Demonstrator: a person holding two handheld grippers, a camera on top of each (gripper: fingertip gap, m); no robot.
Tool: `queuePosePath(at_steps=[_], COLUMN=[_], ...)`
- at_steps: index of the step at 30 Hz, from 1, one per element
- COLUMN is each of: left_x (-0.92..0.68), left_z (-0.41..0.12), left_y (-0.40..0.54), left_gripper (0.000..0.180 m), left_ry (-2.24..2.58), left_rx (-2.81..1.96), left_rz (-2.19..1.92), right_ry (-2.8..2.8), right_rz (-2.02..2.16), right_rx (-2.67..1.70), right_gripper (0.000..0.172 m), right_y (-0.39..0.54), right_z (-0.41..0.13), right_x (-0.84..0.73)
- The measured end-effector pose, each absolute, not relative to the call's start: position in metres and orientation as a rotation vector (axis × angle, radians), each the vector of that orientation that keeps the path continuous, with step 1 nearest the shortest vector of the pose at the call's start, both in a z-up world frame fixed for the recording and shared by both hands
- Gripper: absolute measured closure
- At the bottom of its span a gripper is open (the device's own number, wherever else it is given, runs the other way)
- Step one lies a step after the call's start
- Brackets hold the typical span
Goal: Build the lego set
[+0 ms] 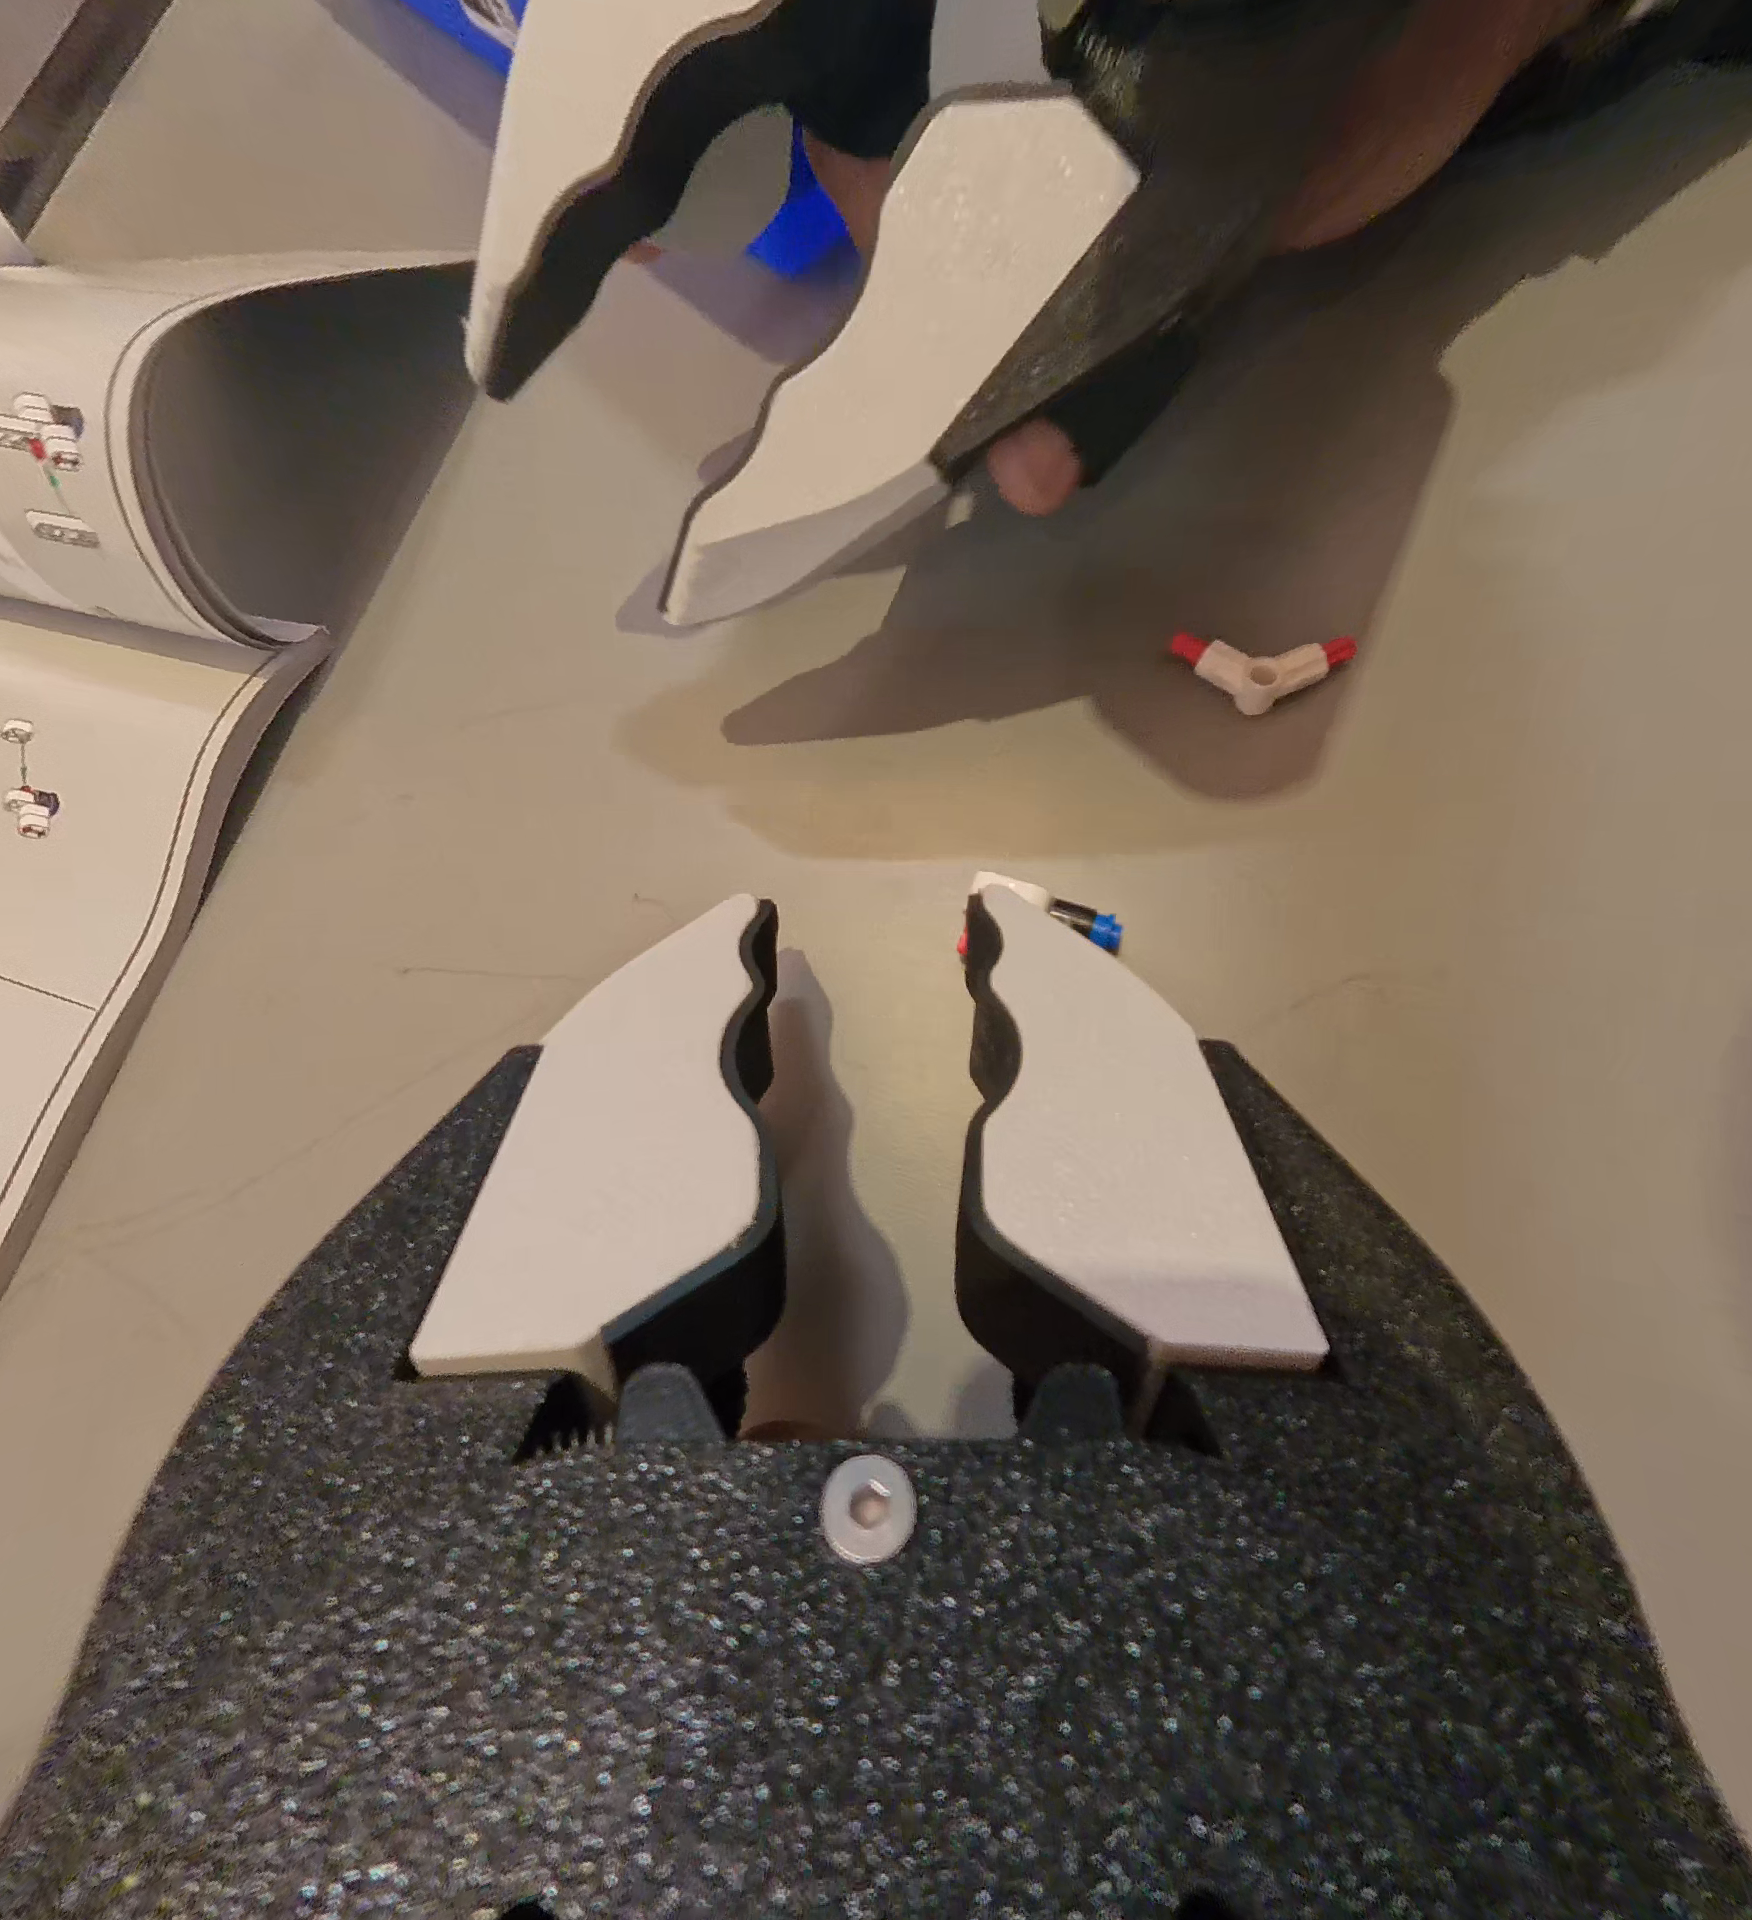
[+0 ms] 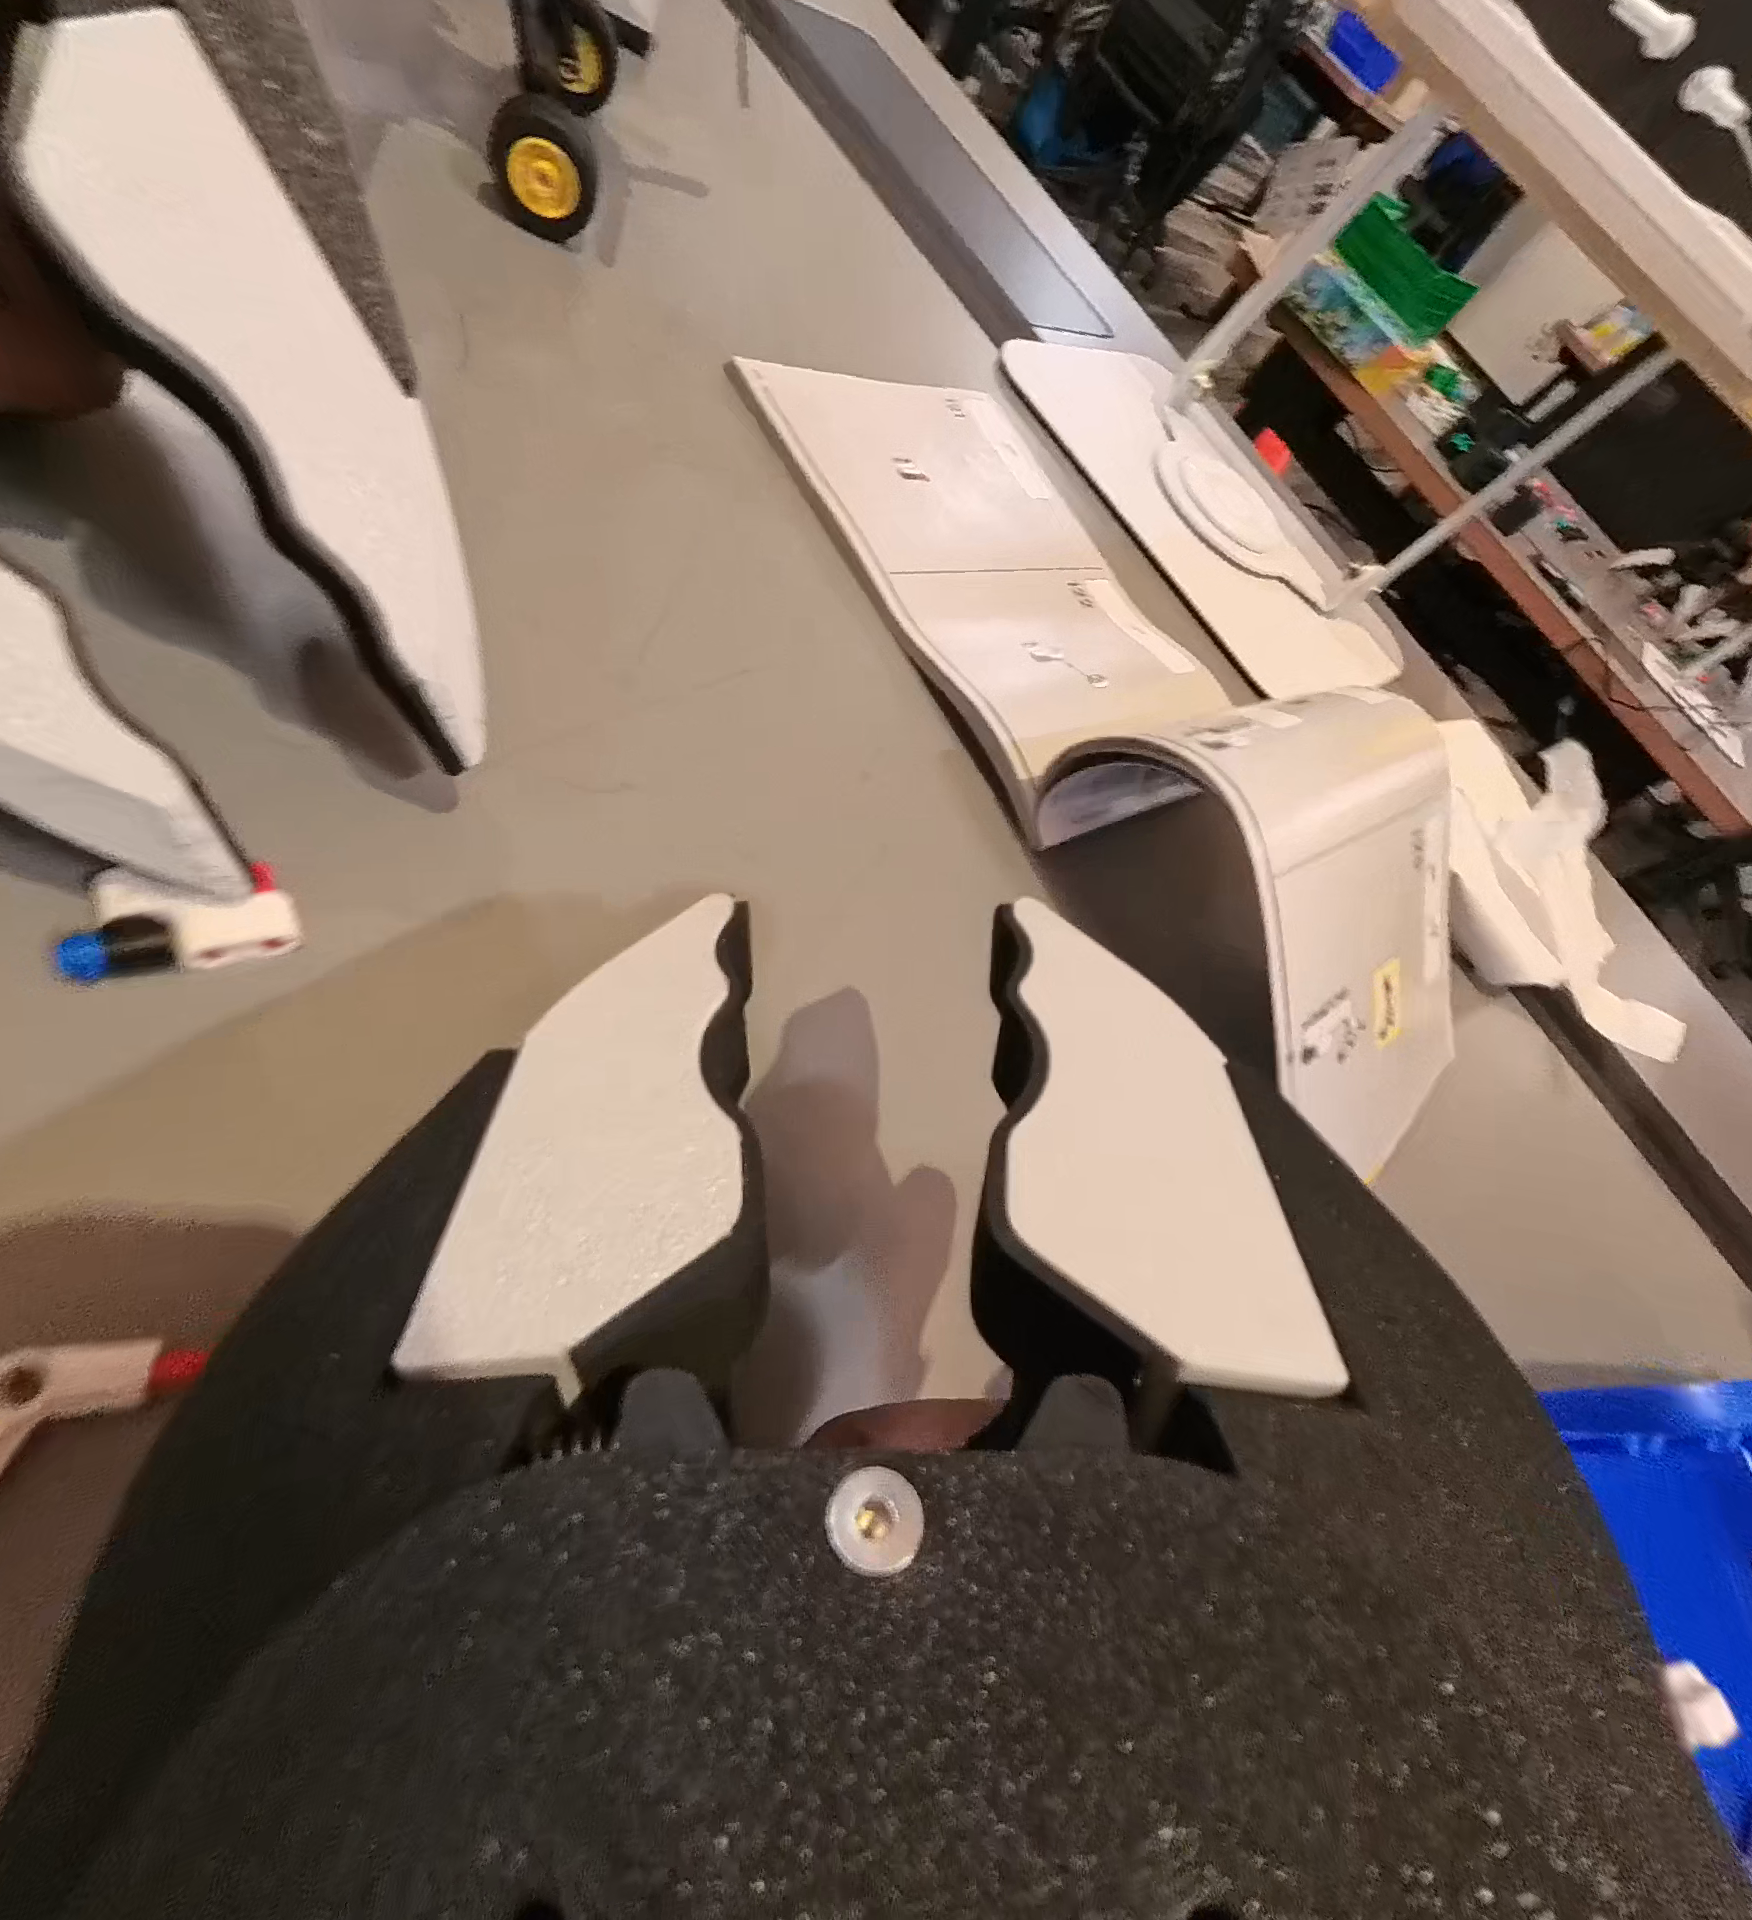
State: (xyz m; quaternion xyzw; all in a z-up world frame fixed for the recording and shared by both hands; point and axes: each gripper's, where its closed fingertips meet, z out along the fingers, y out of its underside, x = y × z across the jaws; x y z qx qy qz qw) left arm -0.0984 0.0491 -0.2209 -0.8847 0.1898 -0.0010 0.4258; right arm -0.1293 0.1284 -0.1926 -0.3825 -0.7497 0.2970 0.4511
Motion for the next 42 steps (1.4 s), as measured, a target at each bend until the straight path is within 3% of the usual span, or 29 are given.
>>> queuePosePath(at_steps=[7,12,42], left_x=[-0.11,-0.114,-0.12], left_z=[-0.213,-0.21,-0.197], left_y=[0.053,0.053,0.048], left_gripper=[0.147,0.148,0.149], left_ry=[0.338,0.297,0.206], left_rx=[-2.183,-2.165,-2.078], left_rz=[-0.032,-0.025,-0.115], right_ry=[-1.644,-1.576,-1.599], right_rz=[0.448,0.492,0.529], right_rx=[-0.956,-1.036,-1.406], right_gripper=[0.11,0.104,0.115], right_y=[0.146,0.147,0.18], right_z=[-0.185,-0.178,-0.2], right_x=[-0.172,-0.203,-0.215])
